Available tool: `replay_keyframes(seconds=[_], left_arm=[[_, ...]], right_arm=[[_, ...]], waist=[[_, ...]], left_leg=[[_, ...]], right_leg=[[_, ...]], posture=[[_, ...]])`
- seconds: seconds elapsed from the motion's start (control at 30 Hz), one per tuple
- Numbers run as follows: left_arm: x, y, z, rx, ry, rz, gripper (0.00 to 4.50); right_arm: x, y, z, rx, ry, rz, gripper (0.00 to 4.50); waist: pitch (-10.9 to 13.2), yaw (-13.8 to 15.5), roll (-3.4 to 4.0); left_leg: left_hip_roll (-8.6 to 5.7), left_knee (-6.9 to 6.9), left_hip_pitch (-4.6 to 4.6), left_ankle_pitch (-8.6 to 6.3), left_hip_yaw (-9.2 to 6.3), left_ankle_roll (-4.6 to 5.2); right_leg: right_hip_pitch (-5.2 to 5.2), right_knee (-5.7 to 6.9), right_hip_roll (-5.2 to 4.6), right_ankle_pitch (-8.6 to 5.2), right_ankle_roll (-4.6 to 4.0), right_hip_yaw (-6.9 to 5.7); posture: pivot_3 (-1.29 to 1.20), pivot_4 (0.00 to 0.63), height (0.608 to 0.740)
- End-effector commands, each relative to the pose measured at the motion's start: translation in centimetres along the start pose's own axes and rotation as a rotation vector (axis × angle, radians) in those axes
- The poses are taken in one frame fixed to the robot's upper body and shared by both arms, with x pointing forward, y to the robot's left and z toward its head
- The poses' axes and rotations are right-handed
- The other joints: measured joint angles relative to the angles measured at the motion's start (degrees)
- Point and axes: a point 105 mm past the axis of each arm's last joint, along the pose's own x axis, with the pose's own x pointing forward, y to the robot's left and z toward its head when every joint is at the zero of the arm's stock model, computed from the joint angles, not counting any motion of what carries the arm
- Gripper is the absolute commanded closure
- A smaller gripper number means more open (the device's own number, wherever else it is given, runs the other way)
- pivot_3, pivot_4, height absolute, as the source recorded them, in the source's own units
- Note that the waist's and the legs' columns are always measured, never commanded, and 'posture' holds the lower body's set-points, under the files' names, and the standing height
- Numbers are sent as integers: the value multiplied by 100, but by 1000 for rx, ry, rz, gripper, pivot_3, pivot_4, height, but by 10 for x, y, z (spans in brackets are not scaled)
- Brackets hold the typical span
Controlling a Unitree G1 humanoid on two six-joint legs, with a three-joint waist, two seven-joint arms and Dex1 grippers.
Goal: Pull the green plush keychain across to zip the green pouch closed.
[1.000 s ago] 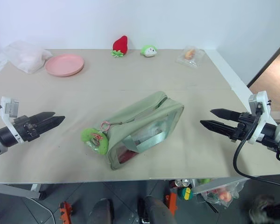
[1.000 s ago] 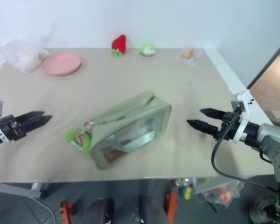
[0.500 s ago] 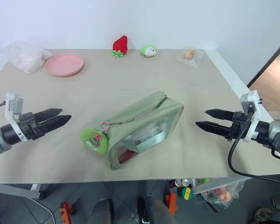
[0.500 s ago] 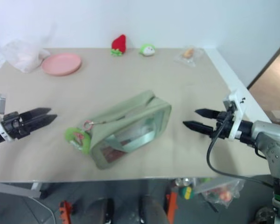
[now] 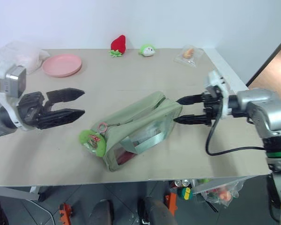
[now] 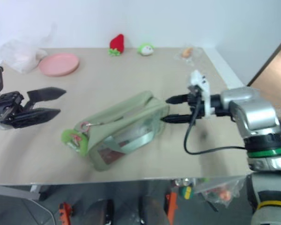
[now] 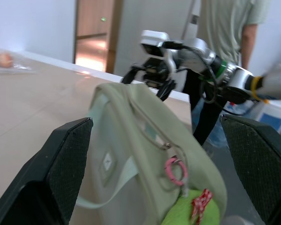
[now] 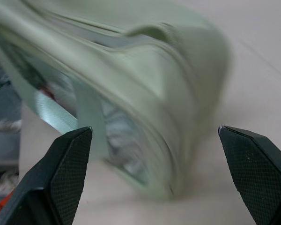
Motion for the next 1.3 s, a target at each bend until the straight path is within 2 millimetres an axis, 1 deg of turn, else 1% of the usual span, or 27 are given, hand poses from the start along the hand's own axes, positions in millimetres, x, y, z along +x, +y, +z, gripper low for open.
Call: replay_keyframes(seconds=[0.03,0.1,0.23,0.27,0.3,0.37,0.43,0.5,0.53,0.57,0.6,0.63,0.67,0.8,1.0,1.07,1.17,1.3], left_arm=[[1,-6,8,42,6,-21,0],[0,-6,4,35,15,-16,0],[-4,-4,-3,21,26,11,0],[-5,-4,-4,18,25,15,0],[-5,-4,-4,15,23,16,0],[-5,-5,-5,13,23,15,0],[-6,-5,-5,9,24,16,0],[-7,-4,-7,8,27,21,0],[-8,-3,-7,8,28,23,0],[-8,-3,-7,8,27,25,0],[-8,-2,-8,9,27,27,0],[-8,-1,-8,10,25,28,0],[-8,-1,-8,11,23,29,0],[-6,-1,-13,8,18,34,0],[-7,-4,-3,26,-37,35,0],[-7,-5,-1,30,-44,37,0],[-8,-5,0,30,-48,44,0],[-13,0,3,48,-50,79,0]], right_arm=[[6,-7,12,-63,-8,16,48],[12,-5,18,-71,-30,56,48],[14,2,16,-65,-38,121,48],[13,4,14,-58,-42,137,582],[12,6,13,-53,-44,148,800],[11,7,11,-42,-48,158,1468],[10,7,8,-35,-51,155,2264],[10,7,6,-31,-51,151,2943],[10,7,5,-29,-52,150,3166],[10,8,4,-25,-56,150,3615],[9,8,3,-21,-59,149,3964],[9,8,3,-19,-62,146,4285],[8,8,2,-16,-64,142,4457],[0,1,3,0,-103,74,4457],[-36,-29,16,7,-215,-173,4457],[-44,-39,20,11,-245,-252,4457],[-45,-43,25,3,-269,-286,4457],[-21,-38,35,-23,-302,-234,4457]], waist=[[0,1,0],[0,-6,0],[0,-4,0],[0,-4,0],[0,-3,0],[0,-2,0],[0,-4,0],[0,-6,0],[0,-6,0],[0,-6,0],[0,-6,0],[0,-6,0],[0,-5,0],[0,-4,0],[0,0,0],[0,2,0],[0,-9,0],[0,-39,0]], left_leg=[[0,0,-2,0,0,-1],[-1,4,-2,0,2,-1],[8,6,-3,0,0,-1],[10,6,-3,0,0,-1],[9,6,-4,0,1,-1],[10,7,-4,0,0,-1],[10,7,-2,0,1,-1],[11,7,-2,0,2,-1],[10,7,-1,0,1,-1],[10,7,-1,0,0,-1],[10,7,-1,0,0,-1],[10,7,0,0,1,-1],[10,7,0,0,1,-1],[11,8,0,0,1,-1],[3,13,-4,0,2,-1],[0,13,-4,0,3,-1],[-3,11,-4,0,5,-1],[4,8,0,0,3,-1]], right_leg=[[0,0,-1,-1,0,-2],[0,0,-4,0,0,1],[1,1,-7,1,2,-2],[1,1,-8,1,2,-3],[0,1,-9,1,2,-4],[0,1,-8,1,2,-4],[1,2,-7,1,1,-4],[0,2,-4,1,1,-3],[0,2,-3,1,1,-3],[0,3,-2,1,0,-4],[0,4,-2,1,0,-5],[0,4,0,1,-1,-5],[1,4,0,2,-1,-5],[1,5,-5,2,-1,-6],[2,5,-14,3,2,-3],[1,4,-16,3,2,-2],[0,4,-13,3,2,2],[0,5,1,3,1,2]], posture=[[0,150,740],[0,150,740],[0,150,740],[0,150,740],[0,150,740],[0,150,740],[0,150,740],[0,150,740],[0,150,740],[0,150,740],[0,150,740],[0,150,740],[0,150,740],[0,150,740],[0,150,740],[0,150,740],[0,150,740],[0,150,740]])
